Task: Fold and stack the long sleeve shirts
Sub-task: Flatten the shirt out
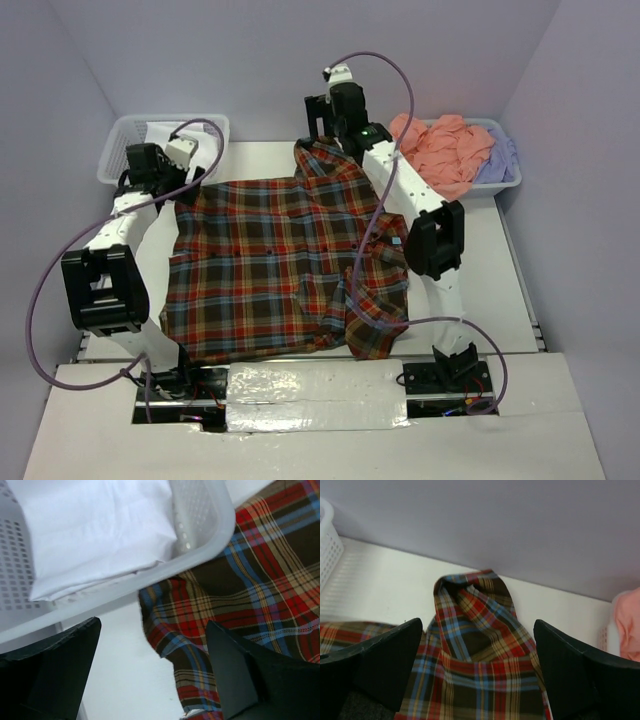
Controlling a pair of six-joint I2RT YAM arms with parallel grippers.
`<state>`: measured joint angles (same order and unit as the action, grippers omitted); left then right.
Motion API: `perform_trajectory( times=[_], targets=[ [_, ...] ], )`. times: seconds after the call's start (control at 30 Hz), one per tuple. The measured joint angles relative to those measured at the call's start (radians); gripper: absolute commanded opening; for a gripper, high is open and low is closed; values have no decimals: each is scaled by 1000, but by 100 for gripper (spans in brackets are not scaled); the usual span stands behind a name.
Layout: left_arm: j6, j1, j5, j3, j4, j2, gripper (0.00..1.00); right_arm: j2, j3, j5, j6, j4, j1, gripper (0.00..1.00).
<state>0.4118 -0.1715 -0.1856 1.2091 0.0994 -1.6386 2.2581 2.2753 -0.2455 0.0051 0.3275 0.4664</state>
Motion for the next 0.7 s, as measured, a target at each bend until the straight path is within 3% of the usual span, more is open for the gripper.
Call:
perform_trajectory(
  times=[0.17, 0.23, 0.27, 0.3, 0.33, 0.37, 0.4, 0.43, 0.47, 0.5, 0.53, 0.57, 0.6, 0.7],
  targets=[
    [-23, 0, 55, 188, 111, 0, 99, -212, -213, 28, 5, 96, -3, 100],
    [-26, 0, 76, 266, 157, 10, 99, -360, -348, 44, 21, 132, -3, 91],
    [-24, 0, 85, 292, 183, 21, 99, -433, -412, 49, 33, 156, -4, 81],
    [-21, -1, 93, 312, 217, 35, 97, -512, -481, 53, 45, 171, -6, 28],
    [-17, -2, 98, 321, 253, 52, 89, -597, -562, 65, 59, 182, -8, 1],
    [2, -4, 96, 319, 297, 76, 73, -671, -634, 74, 87, 197, -12, 0],
    [20, -8, 89, 307, 347, 106, 42, -751, -718, 85, 115, 205, -17, 0],
    [43, -12, 79, 286, 395, 134, 33, -830, -810, 98, 140, 197, -27, 1],
    [72, -17, 72, 253, 438, 166, 31, -898, -896, 116, 170, 212, -39, 12],
    [94, -21, 65, 203, 481, 204, 37, -953, -978, 136, 204, 224, -55, 47],
    [116, -27, 59, 151, 528, 239, 43, -995, -1058, 161, 241, 226, -74, 59],
    [141, -36, 51, 96, 574, 268, 49, -1019, -1121, 182, 267, 236, -92, 68],
    [161, -46, 50, 35, 613, 293, 62, -1032, -1185, 201, 295, 241, -107, 80],
    [193, -67, 71, -123, 687, 312, 76, -1027, -1371, 231, 377, 246, -144, 87]
  ],
)
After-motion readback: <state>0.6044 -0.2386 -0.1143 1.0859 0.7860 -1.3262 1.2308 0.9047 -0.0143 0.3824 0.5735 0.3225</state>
